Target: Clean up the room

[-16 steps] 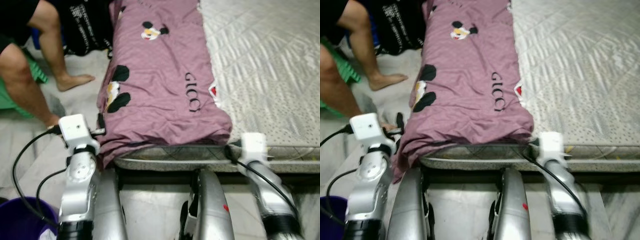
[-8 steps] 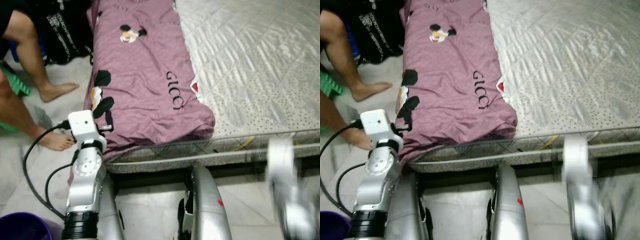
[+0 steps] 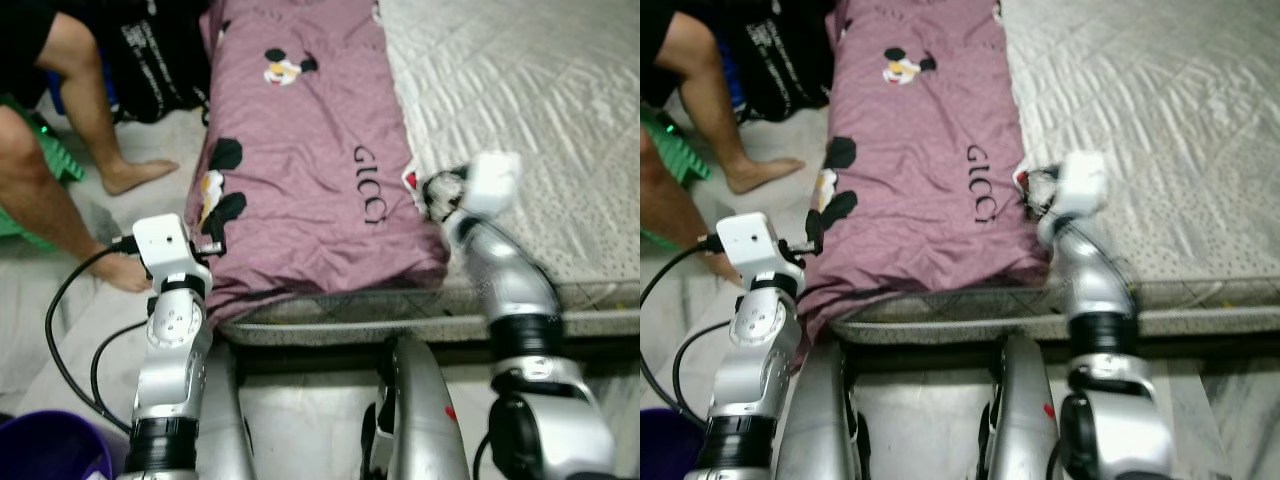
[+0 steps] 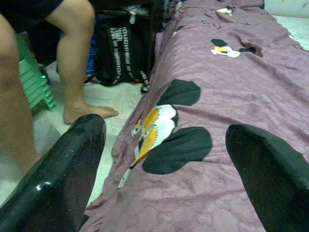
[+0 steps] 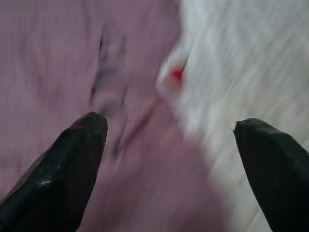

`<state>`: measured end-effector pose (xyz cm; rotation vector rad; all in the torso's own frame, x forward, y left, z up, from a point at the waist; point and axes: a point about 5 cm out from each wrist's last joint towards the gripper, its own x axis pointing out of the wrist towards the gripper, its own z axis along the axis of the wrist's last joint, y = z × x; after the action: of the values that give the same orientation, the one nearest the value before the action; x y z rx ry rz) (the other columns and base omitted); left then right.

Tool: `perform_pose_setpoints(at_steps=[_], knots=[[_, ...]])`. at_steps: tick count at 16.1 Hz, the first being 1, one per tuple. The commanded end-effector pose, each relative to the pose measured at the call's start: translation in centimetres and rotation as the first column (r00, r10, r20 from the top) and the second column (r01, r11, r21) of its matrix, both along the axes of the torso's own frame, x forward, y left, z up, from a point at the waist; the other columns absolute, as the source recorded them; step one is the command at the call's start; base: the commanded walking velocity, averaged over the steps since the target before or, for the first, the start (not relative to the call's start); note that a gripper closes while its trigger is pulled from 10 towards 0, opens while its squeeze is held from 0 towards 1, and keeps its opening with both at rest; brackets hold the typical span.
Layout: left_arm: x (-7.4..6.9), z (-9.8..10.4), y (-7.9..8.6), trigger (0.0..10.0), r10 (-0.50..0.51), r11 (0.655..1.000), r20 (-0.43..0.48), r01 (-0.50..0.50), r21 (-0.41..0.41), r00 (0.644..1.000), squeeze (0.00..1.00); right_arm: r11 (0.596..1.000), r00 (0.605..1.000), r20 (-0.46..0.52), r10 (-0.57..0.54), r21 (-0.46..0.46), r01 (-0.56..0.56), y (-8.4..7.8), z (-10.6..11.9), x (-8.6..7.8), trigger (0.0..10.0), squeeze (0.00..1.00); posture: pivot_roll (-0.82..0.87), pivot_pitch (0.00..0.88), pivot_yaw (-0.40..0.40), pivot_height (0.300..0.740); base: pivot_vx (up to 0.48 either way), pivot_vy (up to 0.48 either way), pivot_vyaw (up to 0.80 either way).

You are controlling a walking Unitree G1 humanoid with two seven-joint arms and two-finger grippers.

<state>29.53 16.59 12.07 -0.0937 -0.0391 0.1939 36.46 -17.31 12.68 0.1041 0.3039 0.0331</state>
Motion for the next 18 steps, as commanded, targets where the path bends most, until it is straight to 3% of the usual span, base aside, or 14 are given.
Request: perform_pose_setpoints(at_steps=[1,2,3,6,8,13,14,16,18], knots=[[-0.3,-0.4,0.3,10.0,0.008,1.000,-0.011,-0.008,0.001,1.000,0.00,0.999,0.988,-0.154,0.019,0.028,-0.015,0.1,-3.2,-1.4,10.0,0.00,0.02,0.108,-0.003,0.549,0.000,0.000,0.00],[-0.3,-0.4,0.3,10.0,0.008,1.000,-0.011,-0.008,0.001,1.000,0.00,0.999,0.986,-0.164,0.021,0.030,-0.017,0.1,-3.4,-1.5,10.0,0.00,0.03,0.108,-0.003,0.549,0.000,0.000,0.00],[-0.4,-0.5,0.5,10.0,0.013,1.000,-0.018,-0.013,0.004,1.000,0.00,1.000,0.975,-0.224,-0.005,-0.001,0.005,-0.9,-5.0,-2.4,10.0,0.00,0.02,0.109,0.000,0.549,0.000,0.000,0.00],[-0.3,-0.7,0.7,10.0,0.011,1.000,-0.026,-0.010,0.013,1.000,0.00,0.996,0.958,-0.272,-0.090,-0.043,0.082,-3.4,-6.4,-3.2,10.0,0.00,0.01,0.108,0.009,0.549,0.000,0.000,0.00],[0.1,-0.6,0.4,10.0,0.000,1.000,-0.023,0.001,0.019,1.000,0.00,0.967,0.965,-0.203,-0.167,-0.223,0.121,-6.4,-6.0,-4.0,10.0,0.00,0.01,0.104,0.017,0.549,0.000,0.000,0.00],[0.3,-0.4,0.7,10.0,0.003,1.000,-0.016,-0.003,0.025,1.000,0.00,0.924,0.972,-0.167,-0.166,-0.370,0.094,-7.4,-6.3,-5.0,10.0,0.00,0.01,0.089,0.015,0.549,0.000,0.000,0.00],[0.3,-0.4,0.8,10.0,0.007,1.000,-0.011,-0.006,0.025,1.000,0.00,0.928,0.968,-0.163,-0.192,-0.352,0.125,-7.6,-6.4,-5.2,10.0,0.00,0.01,0.088,0.015,0.549,0.000,0.000,0.00],[0.4,-0.3,0.9,10.0,0.010,1.000,-0.006,-0.010,0.026,1.000,0.00,0.930,0.965,0.039,-0.260,-0.260,0.261,-7.4,-3.6,-4.1,10.0,0.00,0.01,0.081,0.021,0.549,0.000,0.000,0.00],[0.5,-0.1,0.9,10.0,0.006,1.000,0.001,-0.006,0.025,1.000,0.00,0.953,0.956,0.197,-0.215,-0.171,0.250,-5.9,-0.7,-3.0,10.0,0.00,0.01,0.076,0.023,0.549,0.000,0.000,0.00]])
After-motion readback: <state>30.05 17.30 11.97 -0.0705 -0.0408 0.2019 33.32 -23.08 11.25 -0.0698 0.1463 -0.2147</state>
